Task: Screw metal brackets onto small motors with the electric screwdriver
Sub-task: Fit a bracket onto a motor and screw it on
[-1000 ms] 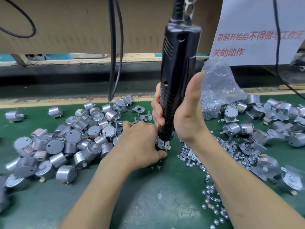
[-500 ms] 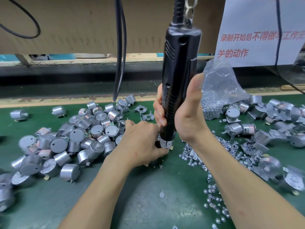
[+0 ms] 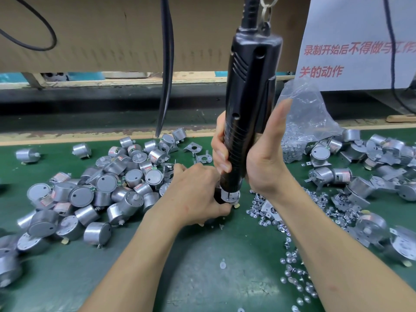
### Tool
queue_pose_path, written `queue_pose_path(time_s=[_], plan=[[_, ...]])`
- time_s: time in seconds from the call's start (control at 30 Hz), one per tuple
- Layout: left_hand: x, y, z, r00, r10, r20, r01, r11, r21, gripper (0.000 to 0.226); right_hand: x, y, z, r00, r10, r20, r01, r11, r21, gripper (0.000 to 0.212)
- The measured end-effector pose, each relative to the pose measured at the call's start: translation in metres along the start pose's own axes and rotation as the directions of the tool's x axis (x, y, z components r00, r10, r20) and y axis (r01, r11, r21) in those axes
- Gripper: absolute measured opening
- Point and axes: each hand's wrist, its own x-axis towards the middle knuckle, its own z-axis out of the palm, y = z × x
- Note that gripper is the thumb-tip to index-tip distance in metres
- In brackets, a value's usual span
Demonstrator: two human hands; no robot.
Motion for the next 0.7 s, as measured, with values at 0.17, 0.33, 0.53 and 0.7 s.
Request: queue_pose_path(time_s=[0.17, 0.33, 0.53, 0.7], plan=[[-0.001, 0.001, 0.002, 1.000, 0.015, 0.021, -0.015, 1.000, -0.010, 0.045, -0.003, 0.000, -0.006, 0.988, 0.016, 0.153, -0.030, 0.995, 0.093, 0.081], [-0.003, 0.000, 0.000, 0.997, 0.058, 0.046, -0.057, 0.998, -0.041, 0.044, -0.004, -0.003, -0.010, 0.987, 0.051, 0.152, -0.075, 0.985, 0.157, 0.093], [-0.002, -0.001, -0.002, 0.993, 0.040, 0.107, -0.037, 0.999, -0.032, 0.038, -0.001, -0.017, -0.019, 0.992, 0.000, 0.125, -0.023, 0.983, 0.184, 0.091], [0.000, 0.002, -0.001, 0.991, -0.131, 0.025, 0.128, 0.987, 0.096, 0.040, 0.006, -0.020, -0.031, 0.990, -0.032, -0.134, 0.032, 0.999, 0.000, 0.077]])
